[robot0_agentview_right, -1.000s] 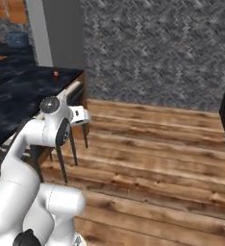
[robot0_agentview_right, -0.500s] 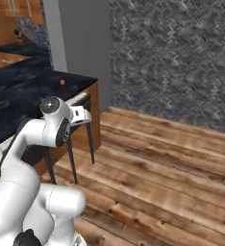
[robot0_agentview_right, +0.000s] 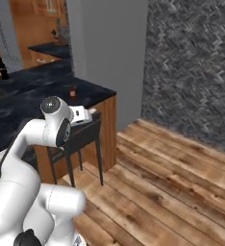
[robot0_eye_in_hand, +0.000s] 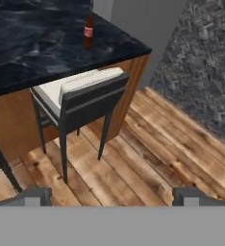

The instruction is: Place the large bottle from the dining counter next to the other large bottle outside the sink, and place the small bottle from the dining counter next to the other small bottle inside the sink.

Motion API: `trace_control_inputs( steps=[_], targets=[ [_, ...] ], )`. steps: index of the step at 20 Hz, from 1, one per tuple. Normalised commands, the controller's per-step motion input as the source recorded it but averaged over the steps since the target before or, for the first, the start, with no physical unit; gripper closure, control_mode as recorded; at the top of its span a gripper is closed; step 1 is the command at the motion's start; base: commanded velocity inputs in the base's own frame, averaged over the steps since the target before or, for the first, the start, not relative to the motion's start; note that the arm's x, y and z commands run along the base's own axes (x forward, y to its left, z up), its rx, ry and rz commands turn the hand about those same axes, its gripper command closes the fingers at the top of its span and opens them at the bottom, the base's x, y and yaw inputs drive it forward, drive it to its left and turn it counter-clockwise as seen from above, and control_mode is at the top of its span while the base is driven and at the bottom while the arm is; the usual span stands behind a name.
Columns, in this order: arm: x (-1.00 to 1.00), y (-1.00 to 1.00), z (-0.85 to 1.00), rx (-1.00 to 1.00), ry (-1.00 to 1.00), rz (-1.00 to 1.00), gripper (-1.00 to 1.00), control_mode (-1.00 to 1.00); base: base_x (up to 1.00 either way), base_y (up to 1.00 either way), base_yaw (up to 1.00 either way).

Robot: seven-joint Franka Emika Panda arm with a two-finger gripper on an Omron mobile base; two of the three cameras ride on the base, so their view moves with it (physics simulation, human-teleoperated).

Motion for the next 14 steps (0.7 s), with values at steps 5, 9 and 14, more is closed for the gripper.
trace_control_inputs(
  steps=[5,9,14],
  targets=[
    [0.00,0.00,0.00,0.00,0.00,0.00,-1.00,1.00,0.63,-0.60,0.45],
    [0.00,0.00,0.00,0.00,0.00,0.00,-1.00,1.00,0.63,-0.62,0.47],
    [0.00,0.00,0.00,0.00,0.00,0.00,-1.00,1.00,0.55,-0.63,0.46]
  ],
)
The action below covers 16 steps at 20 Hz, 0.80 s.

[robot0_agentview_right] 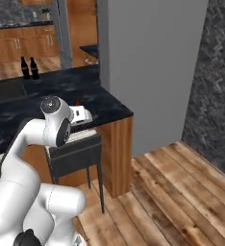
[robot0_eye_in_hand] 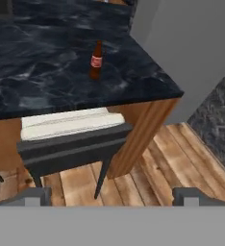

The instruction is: Place the large bottle from the dining counter next to the other large bottle outside the sink, and place the small bottle from the dining counter next to the other small bottle inside the sink.

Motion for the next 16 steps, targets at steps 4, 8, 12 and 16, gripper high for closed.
trace_control_inputs(
  steps=[4,8,12,16],
  targets=[
    [0.00,0.00,0.00,0.00,0.00,0.00,-1.00,1.00,0.48,-0.57,0.46],
    [0.00,0.00,0.00,0.00,0.00,0.00,-1.00,1.00,0.37,-0.50,0.50],
    [0.00,0.00,0.00,0.00,0.00,0.00,-1.00,1.00,0.18,-0.40,0.49],
    [0.00,0.00,0.00,0.00,0.00,0.00,-1.00,1.00,0.03,-0.30,0.40]
  ],
)
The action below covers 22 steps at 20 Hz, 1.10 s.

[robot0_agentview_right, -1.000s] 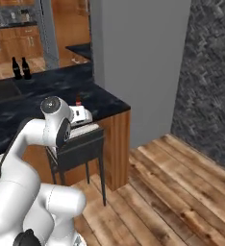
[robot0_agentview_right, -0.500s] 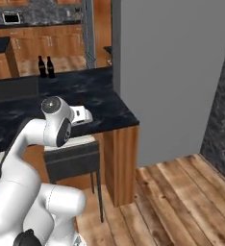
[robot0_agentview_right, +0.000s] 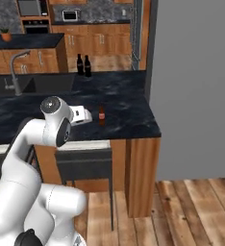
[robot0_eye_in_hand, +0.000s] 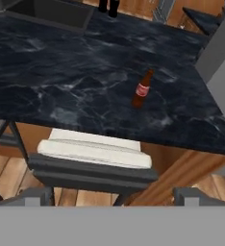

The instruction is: Place the large bottle from the dining counter next to the other large bottle outside the sink, and place the small bottle from the dining counter next to the other small bottle inside the sink.

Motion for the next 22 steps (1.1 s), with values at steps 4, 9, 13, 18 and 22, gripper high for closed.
trace_control_inputs(
  steps=[4,9,13,18,22],
  targets=[
    [0.00,0.00,0.00,0.00,0.00,0.00,-1.00,1.00,0.00,-0.28,0.29],
    [0.00,0.00,0.00,0.00,0.00,0.00,-1.00,1.00,-0.01,-0.37,0.07],
    [0.00,0.00,0.00,0.00,0.00,0.00,-1.00,1.00,-0.12,-0.67,0.01],
    [0.00,0.00,0.00,0.00,0.00,0.00,-1.00,1.00,-0.02,-0.68,0.08],
    [0.00,0.00,0.00,0.00,0.00,0.00,-1.00,1.00,0.07,-0.49,0.21]
  ],
)
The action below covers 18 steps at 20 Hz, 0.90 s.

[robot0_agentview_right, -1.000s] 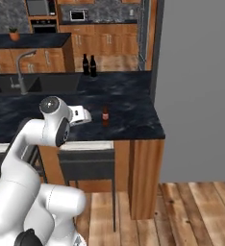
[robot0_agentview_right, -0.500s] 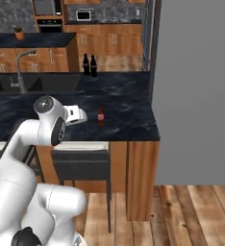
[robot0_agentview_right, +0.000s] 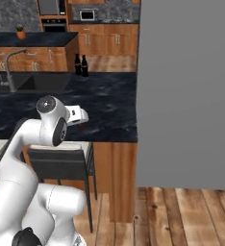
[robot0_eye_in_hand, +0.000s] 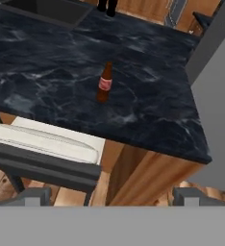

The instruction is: Place the large bottle from the dining counter next to the other large bottle outside the sink, and place the small bottle from the dining counter next to the other small bottle inside the sink.

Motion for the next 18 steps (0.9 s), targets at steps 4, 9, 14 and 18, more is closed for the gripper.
trace_control_inputs(
  steps=[4,9,14,18],
  targets=[
    [0.00,0.00,0.00,0.00,0.00,0.00,-1.00,1.00,0.16,-0.32,0.25],
    [0.00,0.00,0.00,0.00,0.00,0.00,-1.00,1.00,0.21,-0.18,0.27],
    [0.00,0.00,0.00,0.00,0.00,0.00,-1.00,1.00,0.21,-0.03,0.07],
    [0.00,0.00,0.00,0.00,0.00,0.00,-1.00,1.00,0.42,0.00,0.00]
  ],
)
